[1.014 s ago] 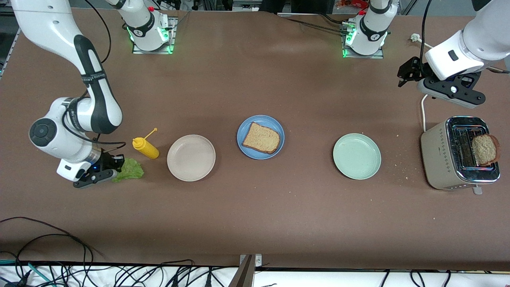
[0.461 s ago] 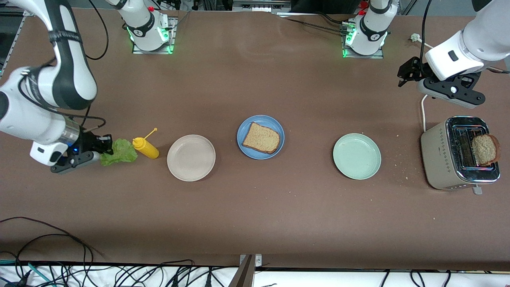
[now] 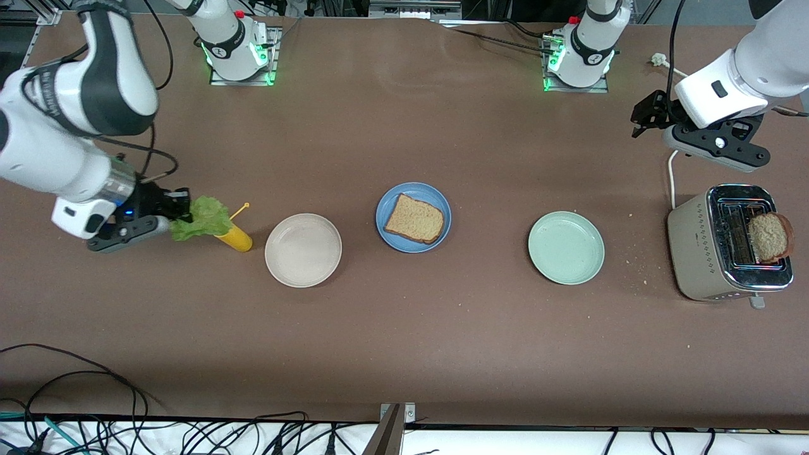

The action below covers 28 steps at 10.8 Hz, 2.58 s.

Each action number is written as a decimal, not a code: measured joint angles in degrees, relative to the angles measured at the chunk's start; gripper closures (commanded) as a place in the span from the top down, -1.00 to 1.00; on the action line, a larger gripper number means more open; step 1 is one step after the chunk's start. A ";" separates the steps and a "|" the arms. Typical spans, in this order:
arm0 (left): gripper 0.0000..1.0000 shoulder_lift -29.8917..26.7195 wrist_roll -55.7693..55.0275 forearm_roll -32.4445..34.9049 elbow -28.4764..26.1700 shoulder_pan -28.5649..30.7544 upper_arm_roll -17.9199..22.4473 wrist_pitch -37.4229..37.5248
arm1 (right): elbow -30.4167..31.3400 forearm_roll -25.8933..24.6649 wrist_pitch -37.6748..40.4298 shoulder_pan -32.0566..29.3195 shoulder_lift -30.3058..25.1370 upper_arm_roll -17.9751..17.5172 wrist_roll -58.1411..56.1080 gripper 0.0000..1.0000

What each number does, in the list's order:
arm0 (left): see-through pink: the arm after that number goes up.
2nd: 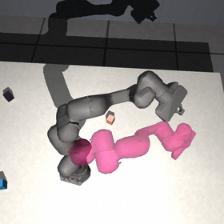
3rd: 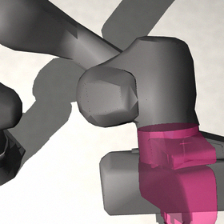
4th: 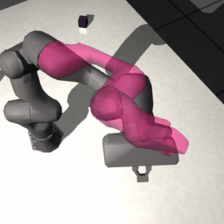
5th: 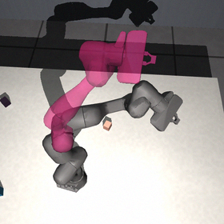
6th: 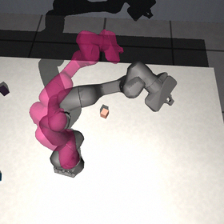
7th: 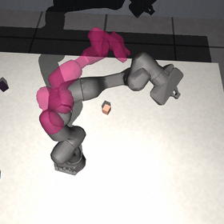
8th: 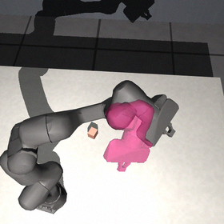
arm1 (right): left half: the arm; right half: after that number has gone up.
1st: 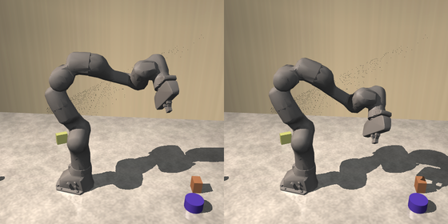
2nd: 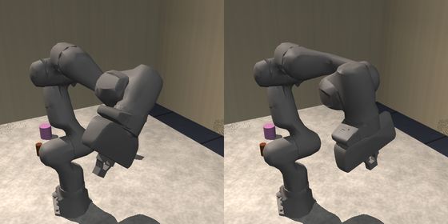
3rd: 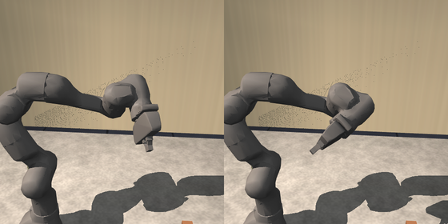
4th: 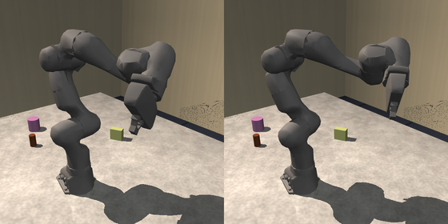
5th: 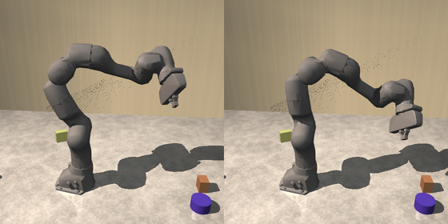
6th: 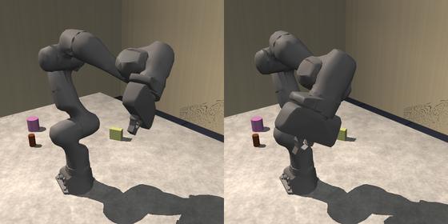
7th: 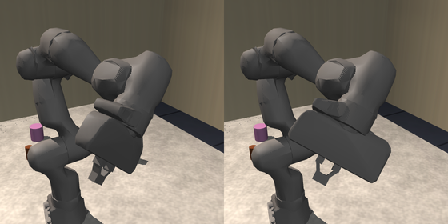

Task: Make sandwich in blue plate with both arms
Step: 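Lift the lettuce and carry it over the bread on the blue plate, then lower the lettuce onto the bread and open the right gripper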

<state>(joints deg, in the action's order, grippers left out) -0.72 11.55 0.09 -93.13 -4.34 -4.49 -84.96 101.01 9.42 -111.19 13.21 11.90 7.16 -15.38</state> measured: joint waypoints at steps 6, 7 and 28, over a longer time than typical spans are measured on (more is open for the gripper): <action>1.00 0.00 0.00 0.00 0.00 0.01 0.08 0.51 | -7.76 0.03 2.09 23.16 3.93 4.02 30.44 -1.00; 1.00 0.00 0.00 0.00 0.01 0.02 0.10 0.53 | -10.59 0.03 2.71 26.11 6.42 4.69 35.15 -1.00; 1.00 0.05 0.00 0.00 0.03 0.03 0.21 1.01 | -17.39 2.16 -13.46 37.97 30.47 -0.59 63.08 1.00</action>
<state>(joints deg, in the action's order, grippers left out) -0.67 11.55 0.09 -93.09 -4.31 -4.28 -83.95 83.61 11.59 -124.64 51.18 42.37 6.57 47.71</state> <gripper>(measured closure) 0.000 0.907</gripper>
